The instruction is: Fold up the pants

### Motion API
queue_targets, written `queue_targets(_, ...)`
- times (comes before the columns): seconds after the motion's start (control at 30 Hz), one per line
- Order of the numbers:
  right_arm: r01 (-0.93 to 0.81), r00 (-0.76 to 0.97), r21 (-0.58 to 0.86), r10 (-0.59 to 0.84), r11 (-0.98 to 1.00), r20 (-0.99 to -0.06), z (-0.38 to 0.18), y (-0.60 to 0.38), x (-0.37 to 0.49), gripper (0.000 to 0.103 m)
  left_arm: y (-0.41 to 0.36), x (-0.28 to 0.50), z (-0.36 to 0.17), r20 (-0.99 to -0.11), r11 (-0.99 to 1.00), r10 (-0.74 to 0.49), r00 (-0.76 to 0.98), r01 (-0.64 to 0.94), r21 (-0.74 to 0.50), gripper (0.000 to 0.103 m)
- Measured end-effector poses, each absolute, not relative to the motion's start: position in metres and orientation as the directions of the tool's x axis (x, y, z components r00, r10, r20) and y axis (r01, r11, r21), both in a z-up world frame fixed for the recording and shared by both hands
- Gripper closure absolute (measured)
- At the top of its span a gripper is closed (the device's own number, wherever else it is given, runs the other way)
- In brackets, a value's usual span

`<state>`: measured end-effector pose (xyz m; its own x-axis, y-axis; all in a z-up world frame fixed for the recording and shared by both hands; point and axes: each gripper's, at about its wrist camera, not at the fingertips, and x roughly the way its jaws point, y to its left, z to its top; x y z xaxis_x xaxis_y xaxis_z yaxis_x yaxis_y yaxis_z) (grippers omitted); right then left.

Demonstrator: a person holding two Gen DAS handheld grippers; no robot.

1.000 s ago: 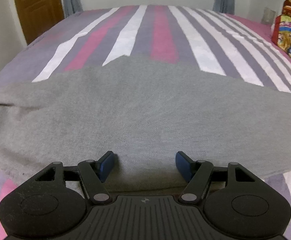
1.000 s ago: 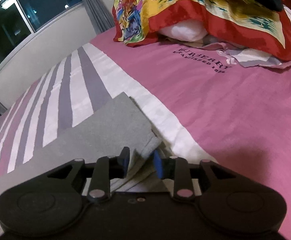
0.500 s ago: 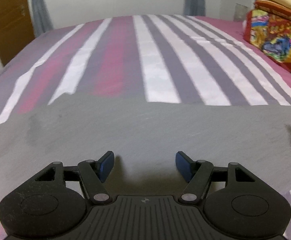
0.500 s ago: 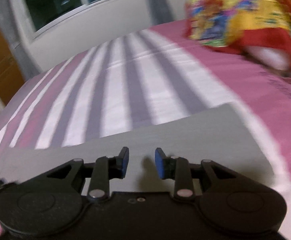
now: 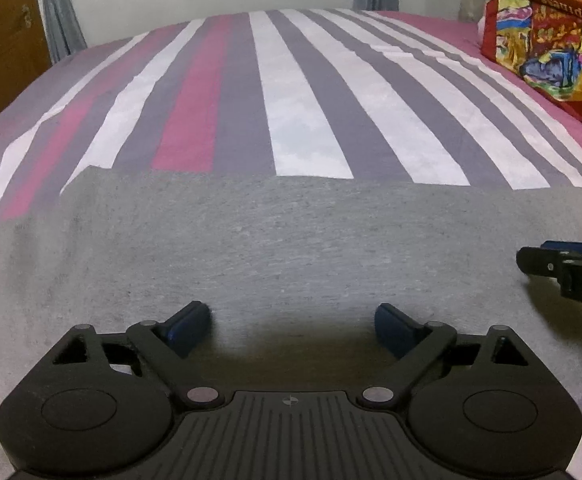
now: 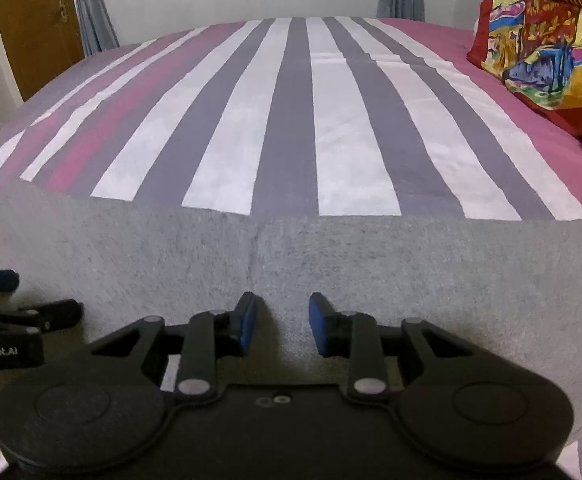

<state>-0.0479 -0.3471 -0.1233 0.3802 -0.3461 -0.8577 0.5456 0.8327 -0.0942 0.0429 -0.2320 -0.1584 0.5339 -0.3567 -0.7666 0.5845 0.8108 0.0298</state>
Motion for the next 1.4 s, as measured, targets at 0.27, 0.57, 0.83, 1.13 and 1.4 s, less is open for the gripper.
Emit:
queue_targets(0.27,0.545,0.380,-0.094,-0.345,0.833,-0.858,-0.121,-0.346,-0.054,0.074,-0.199,0.047,-0.160,-0.765,0.827,-0.341,0.546,0.561,0.033,0.011)
queue_targets(0.57,0.588,0.349,-0.147,-0.413,0.796,-0.841,-0.107,-0.375,-0.100,0.078,-0.107,0.076,-0.164,-0.773,0.911,-0.201,0.602,0.405,0.079,0.006)
queue_targets(0.83,0.701,0.264,-0.180,-0.487,0.690,-0.833,-0.089,-0.417,-0.151,0.078,-0.064,0.086,-0.164,-0.775,0.947,-0.140,0.616,0.311,0.076,0.004)
queue_targets(1.13,0.781,0.302,-0.059,-0.459,0.622,-0.836,-0.063,-0.411,-0.198,0.072,-0.130,0.039,-0.135,-0.742,0.884,-0.319,0.590,0.468,-0.009,0.005)
queue_targets(1.4,0.866,0.311,0.071,-0.422,0.496,-0.852,-0.061,-0.432,-0.241,0.070,-0.212,0.000,-0.134,-0.759,0.803,-0.407,0.509,0.595,-0.031,0.005)
